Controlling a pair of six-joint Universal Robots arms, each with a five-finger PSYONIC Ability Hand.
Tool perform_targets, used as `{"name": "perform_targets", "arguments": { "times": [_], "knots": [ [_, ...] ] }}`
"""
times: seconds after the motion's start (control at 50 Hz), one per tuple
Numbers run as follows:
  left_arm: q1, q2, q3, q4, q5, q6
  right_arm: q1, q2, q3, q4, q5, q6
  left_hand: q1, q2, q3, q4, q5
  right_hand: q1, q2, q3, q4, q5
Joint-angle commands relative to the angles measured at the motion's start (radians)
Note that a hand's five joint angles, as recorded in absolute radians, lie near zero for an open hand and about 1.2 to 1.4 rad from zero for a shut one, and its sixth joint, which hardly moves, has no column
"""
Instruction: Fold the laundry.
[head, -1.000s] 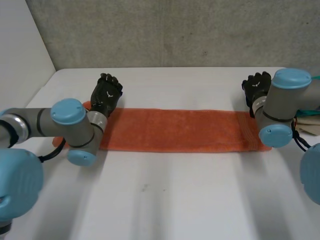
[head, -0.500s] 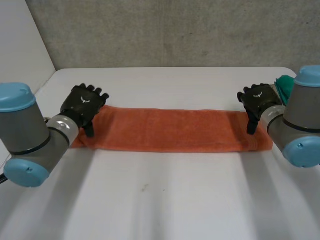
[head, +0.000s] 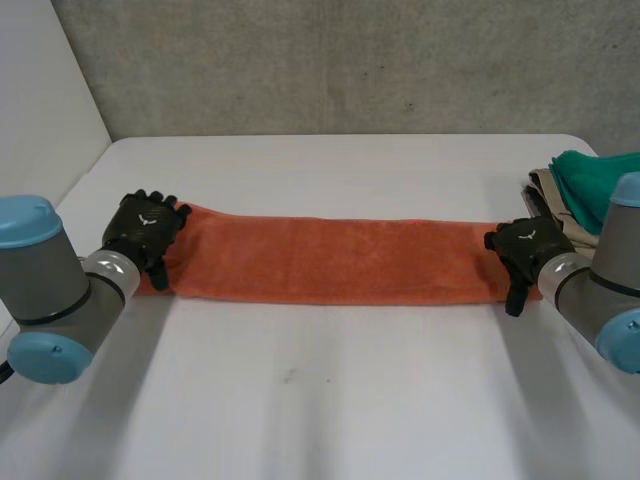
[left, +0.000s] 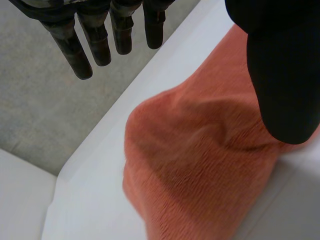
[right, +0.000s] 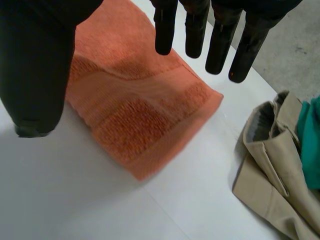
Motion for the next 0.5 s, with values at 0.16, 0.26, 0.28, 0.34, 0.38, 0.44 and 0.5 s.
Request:
{"name": "perform_targets", "arguments": {
  "times": [0.16,0.26,0.28,0.34,0.38,0.44,0.5],
  "knots": [
    [-0.036,0.073,-0.056,-0.001,-0.001,-0.078,-0.052,0.085,-0.037,-0.094,-0.01,-0.013,0.023,0.011,0.002,0.008,-0.008,1.129,1.082,1.08,1.082,1.084],
    [-0.033,0.106,-0.065,-0.001,-0.003,-0.078,-0.112,0.054,-0.007,-0.088,-0.016,-0.015,0.023,0.011,0.002,0.008,-0.008,1.129,1.082,1.08,1.082,1.084],
    [-0.031,0.112,-0.065,-0.002,-0.003,-0.078,-0.121,0.042,0.001,-0.085,-0.018,-0.019,0.021,0.009,-0.001,0.005,-0.011,1.129,1.082,1.08,1.082,1.084],
    [-0.024,0.137,-0.068,-0.002,-0.004,-0.078,-0.176,-0.029,0.042,-0.068,-0.019,-0.067,0.02,0.009,-0.001,0.005,-0.011,1.129,1.082,1.08,1.082,1.084],
    [-0.024,0.149,-0.071,-0.002,-0.004,-0.08,-0.24,-0.068,0.073,-0.062,-0.019,-0.145,0.02,0.009,-0.001,0.005,-0.011,1.129,1.082,1.08,1.082,1.084],
    [-0.016,0.172,-0.076,-0.004,-0.006,-0.083,-0.32,-0.093,0.1,-0.063,-0.012,-0.27,0.02,0.009,-0.001,0.005,-0.011,1.129,1.082,1.08,1.082,1.084],
    [0.004,0.194,-0.09,-0.004,-0.004,-0.09,-0.374,-0.096,0.104,-0.065,-0.006,-0.357,0.018,0.006,-0.004,0.002,-0.014,1.129,1.082,1.08,1.082,1.084]
  ]
}}
